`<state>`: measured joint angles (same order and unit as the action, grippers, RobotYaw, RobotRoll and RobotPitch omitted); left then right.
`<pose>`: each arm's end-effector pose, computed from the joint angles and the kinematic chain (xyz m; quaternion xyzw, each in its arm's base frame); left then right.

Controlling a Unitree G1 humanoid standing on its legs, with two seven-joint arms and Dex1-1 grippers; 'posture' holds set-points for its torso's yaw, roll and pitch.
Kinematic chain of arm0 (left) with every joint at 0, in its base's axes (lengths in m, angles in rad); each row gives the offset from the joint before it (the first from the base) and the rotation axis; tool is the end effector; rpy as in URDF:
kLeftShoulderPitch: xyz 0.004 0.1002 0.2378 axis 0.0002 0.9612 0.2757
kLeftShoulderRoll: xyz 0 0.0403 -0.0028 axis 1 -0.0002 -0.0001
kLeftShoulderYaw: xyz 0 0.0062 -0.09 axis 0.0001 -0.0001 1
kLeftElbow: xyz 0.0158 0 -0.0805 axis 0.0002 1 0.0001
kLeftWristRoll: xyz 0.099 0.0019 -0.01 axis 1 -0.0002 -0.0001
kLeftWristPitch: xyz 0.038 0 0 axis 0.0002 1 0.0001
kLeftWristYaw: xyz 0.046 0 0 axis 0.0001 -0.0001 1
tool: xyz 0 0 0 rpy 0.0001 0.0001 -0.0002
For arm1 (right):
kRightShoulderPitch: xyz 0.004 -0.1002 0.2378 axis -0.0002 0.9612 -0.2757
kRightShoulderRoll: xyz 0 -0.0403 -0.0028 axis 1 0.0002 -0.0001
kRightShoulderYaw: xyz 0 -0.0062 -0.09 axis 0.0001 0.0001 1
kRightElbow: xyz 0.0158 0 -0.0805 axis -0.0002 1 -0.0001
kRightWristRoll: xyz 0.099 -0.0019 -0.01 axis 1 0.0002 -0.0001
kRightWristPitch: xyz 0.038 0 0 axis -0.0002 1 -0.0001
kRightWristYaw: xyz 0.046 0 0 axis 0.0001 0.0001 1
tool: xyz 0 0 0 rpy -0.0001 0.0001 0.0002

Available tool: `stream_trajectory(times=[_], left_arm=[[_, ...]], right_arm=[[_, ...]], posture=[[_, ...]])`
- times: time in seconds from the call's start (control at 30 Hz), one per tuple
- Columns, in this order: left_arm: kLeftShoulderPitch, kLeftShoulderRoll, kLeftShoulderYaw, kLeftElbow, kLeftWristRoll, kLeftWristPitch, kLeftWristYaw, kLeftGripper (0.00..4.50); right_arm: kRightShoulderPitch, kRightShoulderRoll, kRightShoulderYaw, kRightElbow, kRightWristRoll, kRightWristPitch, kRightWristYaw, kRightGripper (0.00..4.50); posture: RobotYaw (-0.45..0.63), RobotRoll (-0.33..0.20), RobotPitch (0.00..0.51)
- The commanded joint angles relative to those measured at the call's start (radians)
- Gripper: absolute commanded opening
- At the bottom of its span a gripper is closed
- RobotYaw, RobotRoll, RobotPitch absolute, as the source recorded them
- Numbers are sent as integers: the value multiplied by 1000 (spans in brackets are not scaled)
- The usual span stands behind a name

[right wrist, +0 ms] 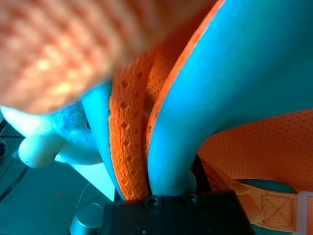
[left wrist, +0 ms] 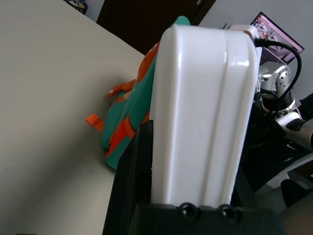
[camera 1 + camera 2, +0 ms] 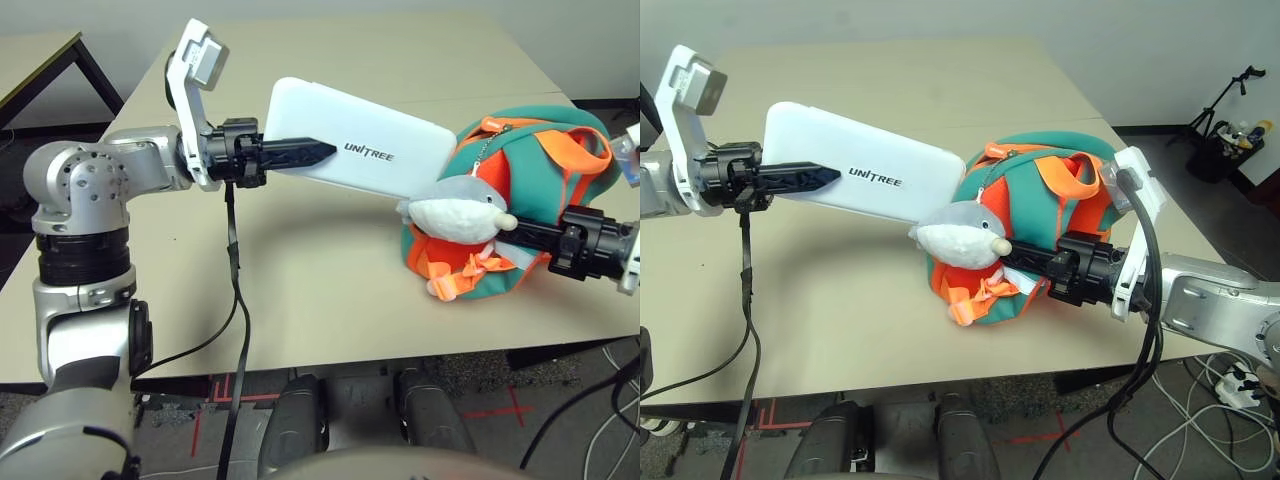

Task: Put the pencil case into the backpack and zip it.

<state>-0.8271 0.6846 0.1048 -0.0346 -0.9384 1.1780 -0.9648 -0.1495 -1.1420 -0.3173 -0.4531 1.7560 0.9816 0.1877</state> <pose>0.2697 0.2077 0.2603 -0.0977 0.1183 -0.6147 0.7737 0.1777 -0.2359 0.2382 0.1238 0.2053 0.4103 0.8799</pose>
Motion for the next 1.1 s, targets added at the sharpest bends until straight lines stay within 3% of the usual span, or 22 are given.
stream_trajectory(times=[0.03, 0.3, 0.53, 0.8, 0.93, 1.1], left_arm=[[-6, -24, -77, 24, 71, -72, -31, 1294], [-115, -99, -228, 113, 234, -264, -146, 1293], [-262, -145, -373, 198, 301, -295, -370, 1293], [-514, -190, -413, 546, 423, -384, -589, 1291], [-579, -190, -435, 665, 497, -482, -648, 1290], [-605, -141, -438, 677, 468, -485, -650, 1290]], right_arm=[[-8, 4, 1, -16, 6, 3, -5, 162], [-17, 10, 8, -25, 17, 0, -18, 162], [-24, 18, 24, -40, 30, -3, -32, 162], [-26, 36, 35, -60, 38, -9, -55, 162], [-23, 39, 29, -63, 34, -8, -61, 162], [-13, 37, 20, -62, 33, -7, -62, 162]], posture=[[-69, 0, 84], [-77, 0, 90], [-101, 0, 92], [-138, 0, 87], [-151, 0, 85], [-144, 0, 83]])
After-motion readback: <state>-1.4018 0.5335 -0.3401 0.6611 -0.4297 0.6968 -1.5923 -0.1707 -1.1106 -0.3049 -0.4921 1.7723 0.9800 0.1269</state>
